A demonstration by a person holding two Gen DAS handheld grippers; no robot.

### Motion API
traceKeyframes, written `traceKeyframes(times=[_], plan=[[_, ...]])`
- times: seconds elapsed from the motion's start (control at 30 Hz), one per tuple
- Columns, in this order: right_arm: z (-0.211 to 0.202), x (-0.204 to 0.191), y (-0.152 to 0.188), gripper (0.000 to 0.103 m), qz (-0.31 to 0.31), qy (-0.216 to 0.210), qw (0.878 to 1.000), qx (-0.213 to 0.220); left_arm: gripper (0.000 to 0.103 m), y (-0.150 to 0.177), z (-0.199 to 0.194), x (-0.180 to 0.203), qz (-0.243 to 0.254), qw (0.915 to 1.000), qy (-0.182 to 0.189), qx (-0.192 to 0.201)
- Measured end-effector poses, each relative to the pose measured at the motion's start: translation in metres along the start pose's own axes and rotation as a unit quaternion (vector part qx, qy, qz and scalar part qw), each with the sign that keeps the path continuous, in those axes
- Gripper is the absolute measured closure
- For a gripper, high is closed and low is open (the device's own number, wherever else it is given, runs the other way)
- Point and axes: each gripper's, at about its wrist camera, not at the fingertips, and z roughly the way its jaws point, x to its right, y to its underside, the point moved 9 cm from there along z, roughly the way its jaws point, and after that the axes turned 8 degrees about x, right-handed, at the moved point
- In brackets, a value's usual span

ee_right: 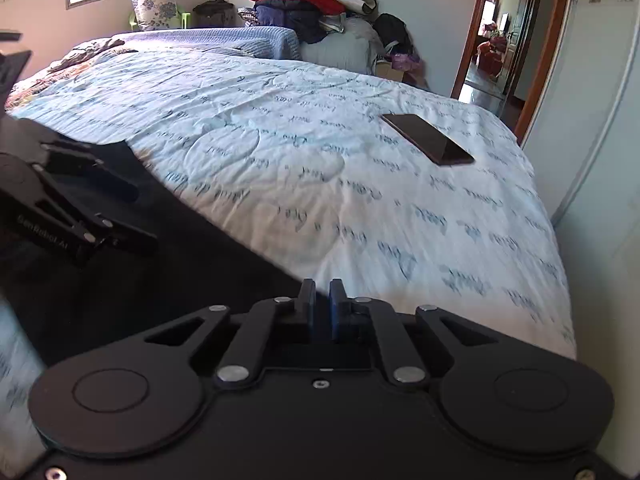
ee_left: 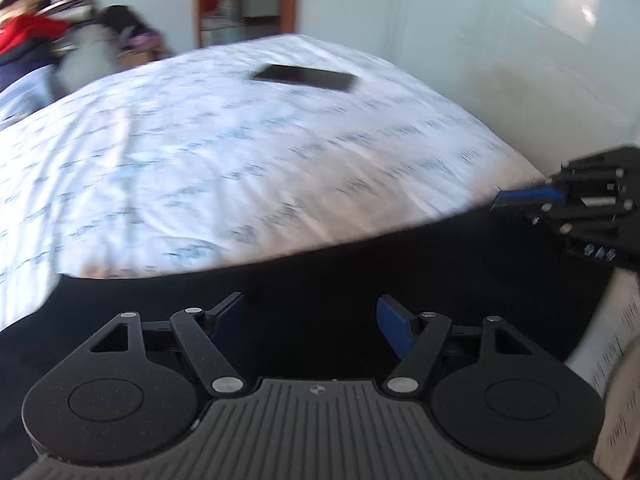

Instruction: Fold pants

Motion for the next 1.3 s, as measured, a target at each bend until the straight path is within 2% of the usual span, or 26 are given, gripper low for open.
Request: traceKeyframes(times=[0.1, 0.13, 0.17, 0.23, 0.3, 0.37, 0.43, 0.5, 0.6, 0.63, 0.67, 0.7, 0.77, 0.8, 0.83, 0.87, 0.9, 0.97, 1.0, 1.07, 1.1, 1.17, 1.23, 1.27, 1.3], plan=[[0.014, 0.018, 0.026, 0.096, 0.000, 0.030, 0.998, -0.053, 0.027, 0.005, 0.032, 0.017, 0.016, 0.9995, -0.009, -0.025], [0.023, 0.020, 0.031, 0.096, 0.003, 0.031, 0.998, -0.057, 0.016, 0.002, 0.040, 0.020, 0.019, 0.9995, -0.019, -0.014], [0.028, 0.023, 0.028, 0.096, 0.018, 0.032, 0.999, -0.039, 0.007, -0.004, 0.047, 0.023, 0.025, 0.9991, -0.034, 0.000], [0.039, 0.032, 0.019, 0.096, 0.050, 0.039, 0.998, -0.021, 0.003, -0.013, 0.062, 0.022, 0.033, 0.9977, -0.058, 0.011], [0.046, 0.039, 0.012, 0.096, 0.069, 0.048, 0.996, -0.007, 0.006, -0.021, 0.066, 0.019, 0.012, 0.9974, -0.071, 0.010], [0.034, 0.038, 0.008, 0.095, 0.078, 0.045, 0.996, 0.003, 0.027, -0.024, 0.049, 0.024, -0.004, 0.9979, -0.063, 0.014], [0.012, 0.033, 0.009, 0.093, 0.050, 0.053, 0.997, 0.012, 0.025, -0.023, 0.029, 0.035, 0.008, 0.9985, -0.046, 0.029], [-0.002, 0.034, 0.019, 0.088, 0.020, 0.068, 0.997, -0.001, 0.025, -0.018, 0.020, 0.049, 0.026, 0.9986, -0.032, 0.034], [0.005, 0.050, 0.041, 0.084, 0.012, 0.093, 0.995, -0.039, 0.023, -0.011, 0.039, 0.065, 0.046, 0.9984, -0.027, 0.017], [0.010, 0.056, 0.044, 0.082, 0.026, 0.090, 0.995, -0.034, 0.019, -0.011, 0.050, 0.066, 0.048, 0.9982, -0.033, 0.014], [0.012, 0.063, 0.043, 0.081, 0.052, 0.082, 0.995, -0.016, 0.010, -0.012, 0.058, 0.066, 0.048, 0.9976, -0.043, 0.024], [0.012, 0.071, 0.041, 0.081, 0.088, 0.078, 0.993, 0.000, 0.009, -0.016, 0.063, 0.065, 0.049, 0.9968, -0.055, 0.034], [0.007, 0.088, 0.034, 0.081, 0.149, 0.074, 0.986, 0.027, 0.013, -0.020, 0.064, 0.064, 0.042, 0.9967, -0.062, 0.030], [-0.001, 0.095, 0.032, 0.080, 0.164, 0.085, 0.982, 0.037, 0.016, -0.021, 0.059, 0.065, 0.033, 0.9972, -0.062, 0.027], [-0.012, 0.099, 0.032, 0.080, 0.166, 0.095, 0.981, 0.043, 0.023, -0.021, 0.051, 0.068, 0.031, 0.9977, -0.053, 0.028], [-0.024, 0.100, 0.032, 0.080, 0.155, 0.101, 0.982, 0.044, 0.022, -0.021, 0.042, 0.073, 0.035, 0.9978, -0.046, 0.032], [-0.034, 0.098, 0.033, 0.079, 0.132, 0.104, 0.985, 0.039, 0.022, -0.019, 0.035, 0.078, 0.042, 0.9978, -0.036, 0.037], [-0.044, 0.090, 0.045, 0.073, 0.081, 0.104, 0.991, 0.002, 0.022, -0.015, 0.030, 0.088, 0.047, 0.9981, -0.020, 0.034], [-0.041, 0.090, 0.053, 0.069, 0.054, 0.111, 0.992, -0.023, 0.022, -0.012, 0.033, 0.093, 0.047, 0.9985, -0.012, 0.025], [-0.027, 0.096, 0.067, 0.067, 0.034, 0.128, 0.990, -0.055, 0.020, -0.010, 0.047, 0.102, 0.048, 0.9988, -0.006, 0.013], [-0.020, 0.100, 0.066, 0.064, 0.043, 0.127, 0.990, -0.047, 0.018, -0.010, 0.054, 0.103, 0.049, 0.9985, -0.016, 0.015], [-0.008, 0.113, 0.059, 0.062, 0.078, 0.127, 0.989, -0.022, 0.006, -0.019, 0.066, 0.105, 0.060, 0.9969, -0.040, 0.031], [-0.003, 0.126, 0.053, 0.060, 0.115, 0.127, 0.985, -0.006, 0.007, -0.025, 0.074, 0.102, 0.060, 0.9962, -0.056, 0.030], [-0.005, 0.127, 0.053, 0.061, 0.126, 0.126, 0.984, -0.004, 0.012, -0.027, 0.071, 0.100, 0.048, 0.9970, -0.054, 0.025], [-0.013, 0.126, 0.050, 0.063, 0.126, 0.131, 0.983, 0.003, 0.013, -0.029, 0.064, 0.098, 0.037, 0.9978, -0.047, 0.027]])
